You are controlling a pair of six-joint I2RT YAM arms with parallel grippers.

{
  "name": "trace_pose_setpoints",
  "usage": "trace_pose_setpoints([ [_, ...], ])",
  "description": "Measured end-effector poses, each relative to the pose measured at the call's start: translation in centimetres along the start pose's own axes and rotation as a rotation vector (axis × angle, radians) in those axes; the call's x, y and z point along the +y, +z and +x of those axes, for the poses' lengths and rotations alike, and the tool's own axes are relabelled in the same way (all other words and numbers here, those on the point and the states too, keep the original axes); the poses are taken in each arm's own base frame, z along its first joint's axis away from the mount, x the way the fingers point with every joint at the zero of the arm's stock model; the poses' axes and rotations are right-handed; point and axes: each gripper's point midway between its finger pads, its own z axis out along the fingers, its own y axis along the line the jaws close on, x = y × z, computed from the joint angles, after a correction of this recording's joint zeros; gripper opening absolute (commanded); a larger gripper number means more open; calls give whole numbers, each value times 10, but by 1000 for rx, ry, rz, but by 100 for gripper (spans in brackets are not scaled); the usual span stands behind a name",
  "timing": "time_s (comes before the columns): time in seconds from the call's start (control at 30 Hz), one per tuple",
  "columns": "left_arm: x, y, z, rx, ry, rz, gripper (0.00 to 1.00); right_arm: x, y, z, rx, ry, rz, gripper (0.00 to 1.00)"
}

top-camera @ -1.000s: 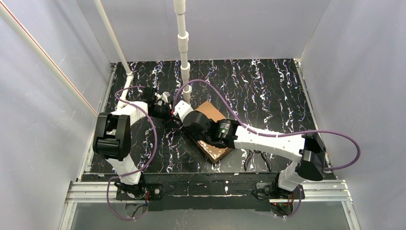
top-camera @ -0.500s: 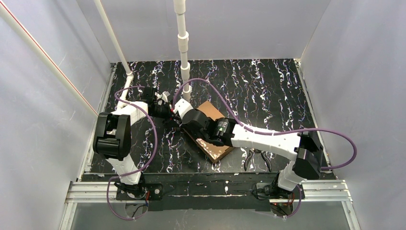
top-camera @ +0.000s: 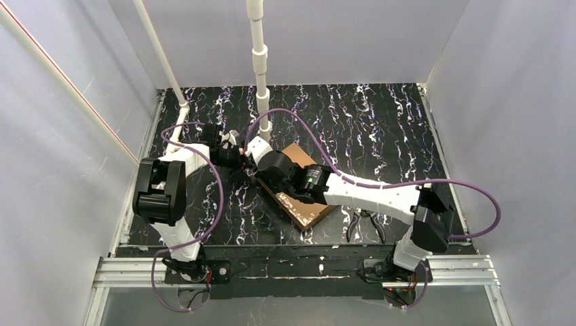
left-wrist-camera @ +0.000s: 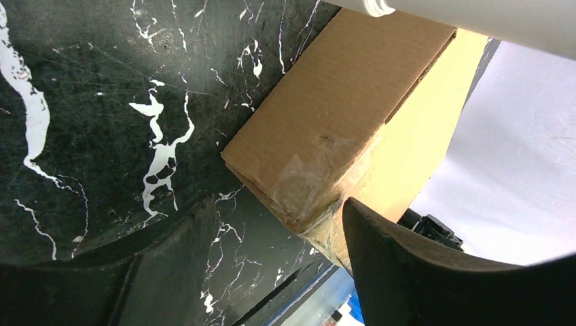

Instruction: Unpack the express box

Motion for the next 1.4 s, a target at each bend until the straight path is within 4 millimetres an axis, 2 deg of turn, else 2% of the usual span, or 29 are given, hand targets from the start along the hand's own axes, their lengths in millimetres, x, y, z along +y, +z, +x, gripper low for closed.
trace_pose_setpoints([
  [0.23, 1, 0, -1, -5, 2, -6, 71, -2, 2, 0, 0, 3, 0, 1],
  [0.5, 1, -6, -9, -19, -21, 31, 63, -4, 4, -3, -10, 7, 3, 1],
  [0.87, -9, -7, -12, -10, -27, 108, 64, -2, 8, -4, -14, 12, -12, 1],
  [1.1, -1, 0, -8, 20, -52, 100, 58, 0, 9, -4, -17, 13, -23, 1],
  [1.4, 2, 2, -6, 29, -56, 88, 58, 1, 10, -4, -20, 14, -26, 1],
])
